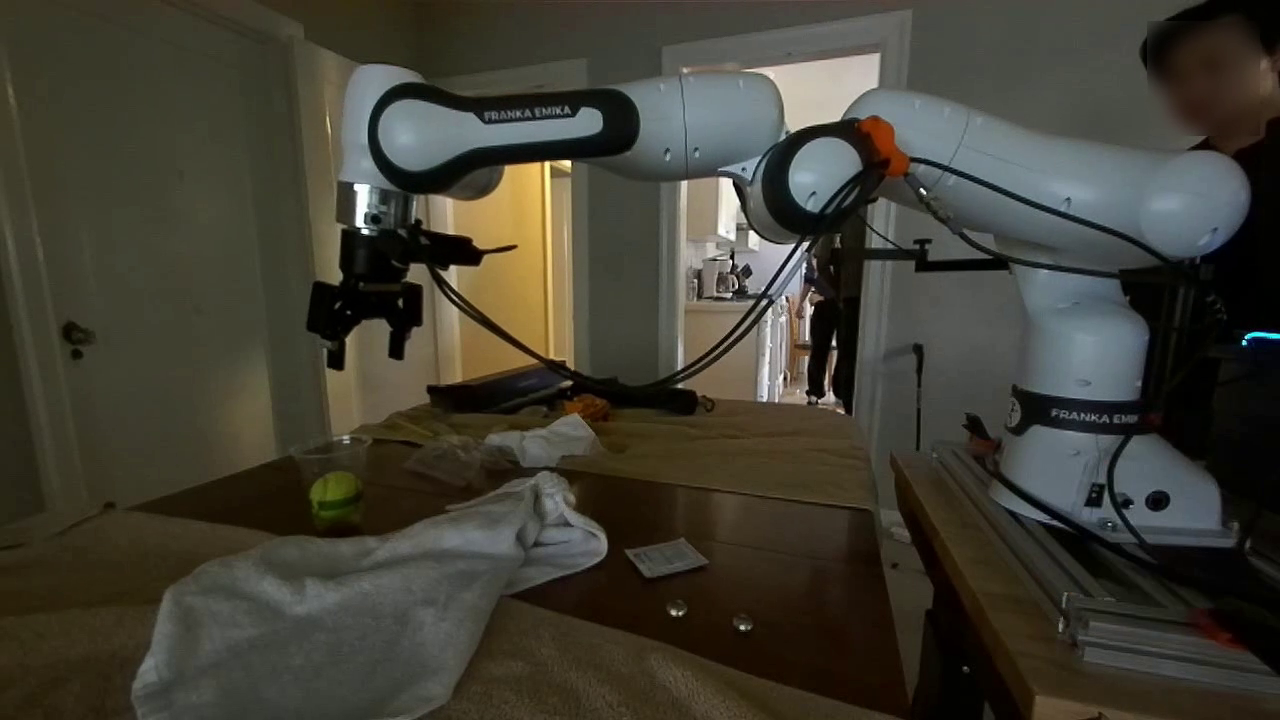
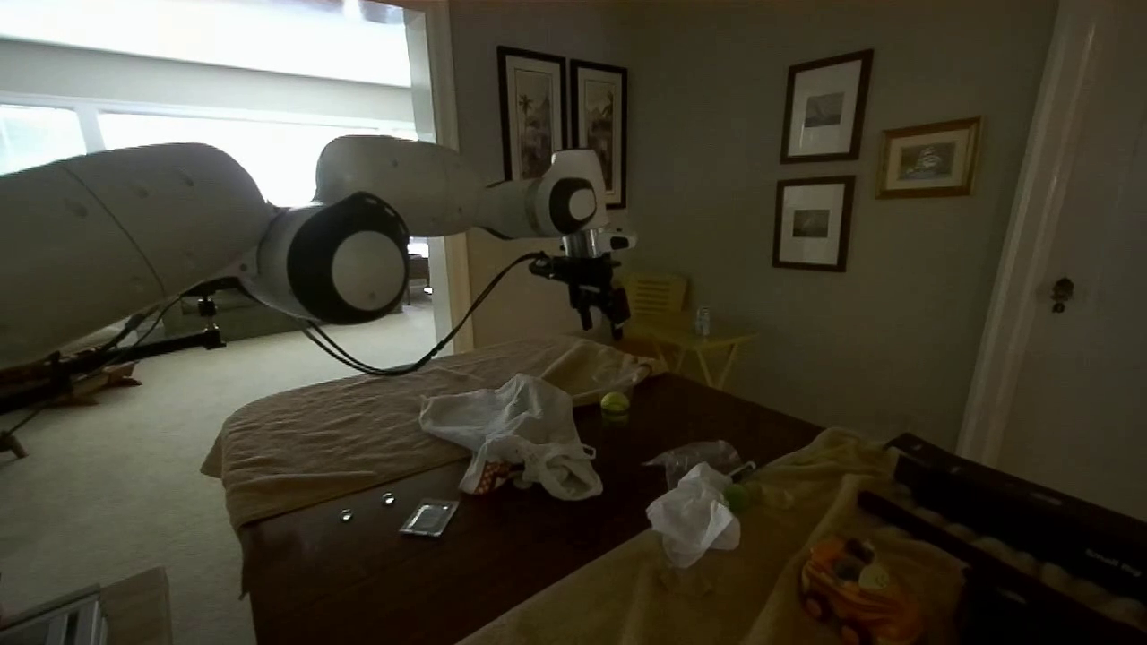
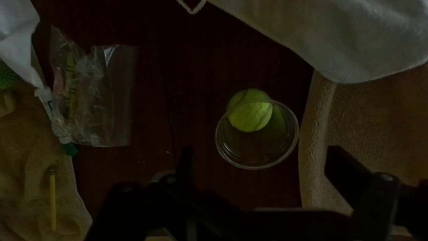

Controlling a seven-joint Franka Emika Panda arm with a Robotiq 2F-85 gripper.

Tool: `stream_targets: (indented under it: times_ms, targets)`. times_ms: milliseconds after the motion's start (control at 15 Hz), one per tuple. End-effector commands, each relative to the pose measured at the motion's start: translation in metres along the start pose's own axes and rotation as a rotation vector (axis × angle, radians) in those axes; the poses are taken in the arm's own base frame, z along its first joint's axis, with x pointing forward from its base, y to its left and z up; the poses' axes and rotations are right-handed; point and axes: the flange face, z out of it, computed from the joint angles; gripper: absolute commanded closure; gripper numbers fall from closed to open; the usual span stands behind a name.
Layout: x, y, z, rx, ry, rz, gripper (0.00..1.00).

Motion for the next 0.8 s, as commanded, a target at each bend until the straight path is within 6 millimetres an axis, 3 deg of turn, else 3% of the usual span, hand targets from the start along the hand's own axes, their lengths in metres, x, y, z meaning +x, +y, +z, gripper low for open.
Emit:
stream_targets:
  times_ms: [0, 133, 200, 400, 733]
  targets:
    - [0.0, 0.0, -0.009, -0.03, 0.003, 0.01, 0.0]
    - [0.002, -0.006, -0.023, -0.068, 0.052, 0.053, 0.0]
    - [0.001, 0.002, -0.005, -0.035, 0.017, 0.022, 0.0]
    - [0.002, -0.004, -0.016, -0.046, 0.036, 0.035, 0.0]
    - [0.01, 0.02, 0.003, 0.075, 0.022, -0.117, 0.0]
